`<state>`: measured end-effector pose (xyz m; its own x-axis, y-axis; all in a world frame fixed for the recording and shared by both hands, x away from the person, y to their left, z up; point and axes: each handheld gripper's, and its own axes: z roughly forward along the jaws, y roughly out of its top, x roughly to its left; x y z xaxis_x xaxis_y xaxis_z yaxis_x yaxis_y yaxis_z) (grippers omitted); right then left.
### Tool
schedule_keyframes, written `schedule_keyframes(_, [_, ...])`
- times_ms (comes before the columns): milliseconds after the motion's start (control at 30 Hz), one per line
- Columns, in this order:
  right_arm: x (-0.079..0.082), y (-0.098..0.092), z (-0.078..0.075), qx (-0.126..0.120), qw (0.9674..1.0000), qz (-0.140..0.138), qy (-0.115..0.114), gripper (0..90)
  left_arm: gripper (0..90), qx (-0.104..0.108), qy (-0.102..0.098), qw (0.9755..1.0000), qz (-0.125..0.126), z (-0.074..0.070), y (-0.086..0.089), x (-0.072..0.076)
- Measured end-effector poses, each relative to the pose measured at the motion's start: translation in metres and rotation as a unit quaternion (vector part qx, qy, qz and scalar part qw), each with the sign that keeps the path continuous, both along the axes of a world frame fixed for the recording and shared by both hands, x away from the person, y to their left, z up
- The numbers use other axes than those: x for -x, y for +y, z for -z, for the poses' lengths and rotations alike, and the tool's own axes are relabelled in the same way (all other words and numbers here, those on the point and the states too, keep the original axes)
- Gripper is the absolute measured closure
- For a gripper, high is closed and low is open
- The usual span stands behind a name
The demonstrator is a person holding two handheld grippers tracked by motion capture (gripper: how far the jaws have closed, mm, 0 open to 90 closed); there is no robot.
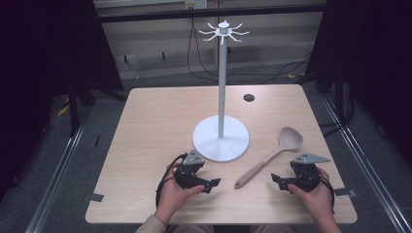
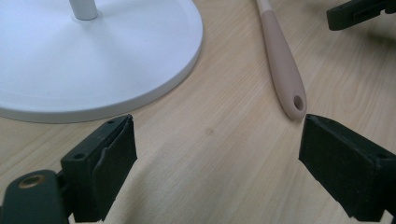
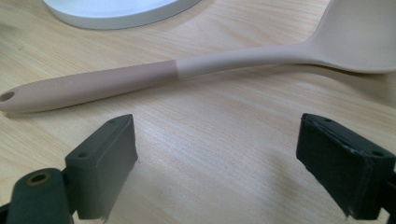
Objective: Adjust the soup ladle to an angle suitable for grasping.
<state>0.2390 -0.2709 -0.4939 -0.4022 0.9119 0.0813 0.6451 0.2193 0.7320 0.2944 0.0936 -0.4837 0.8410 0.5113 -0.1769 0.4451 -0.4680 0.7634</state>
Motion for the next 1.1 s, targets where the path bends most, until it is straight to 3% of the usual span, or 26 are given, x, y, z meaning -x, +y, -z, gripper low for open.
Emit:
schedule_keyframes(433, [-0.004,0.009,-0.001,-0.004,0.9997,-0.022,-0.007,16.9,11.0,0.000,-0.001,0.9998,-0.019,0.000,0.013,-0.003])
schedule_keyframes(567, [-0.005,0.014,-0.002,0.000,0.9990,-0.044,-0.005,27.7,10.9,0.007,0.002,0.9996,-0.026,-0.001,0.017,-0.003])
schedule_keyframes(667, [-0.006,0.019,-0.002,0.010,0.9980,-0.062,-0.005,44.1,10.6,0.006,0.002,0.9996,-0.027,-0.001,0.021,-0.003])
schedule_keyframes(867, [-0.007,0.023,-0.002,0.020,0.9966,-0.077,0.018,73.2,10.6,0.001,0.003,0.9993,-0.038,0.000,0.026,-0.002])
schedule_keyframes(1033, [-0.009,0.032,0.004,0.015,0.9945,-0.097,0.038,84.8,10.6,0.000,0.000,0.9992,-0.040,-0.002,0.030,-0.002])
schedule_keyframes(1100, [-0.011,0.037,0.005,0.013,0.9940,-0.103,0.034,88.5,10.6,0.002,0.002,0.9990,-0.044,0.000,0.030,-0.002])
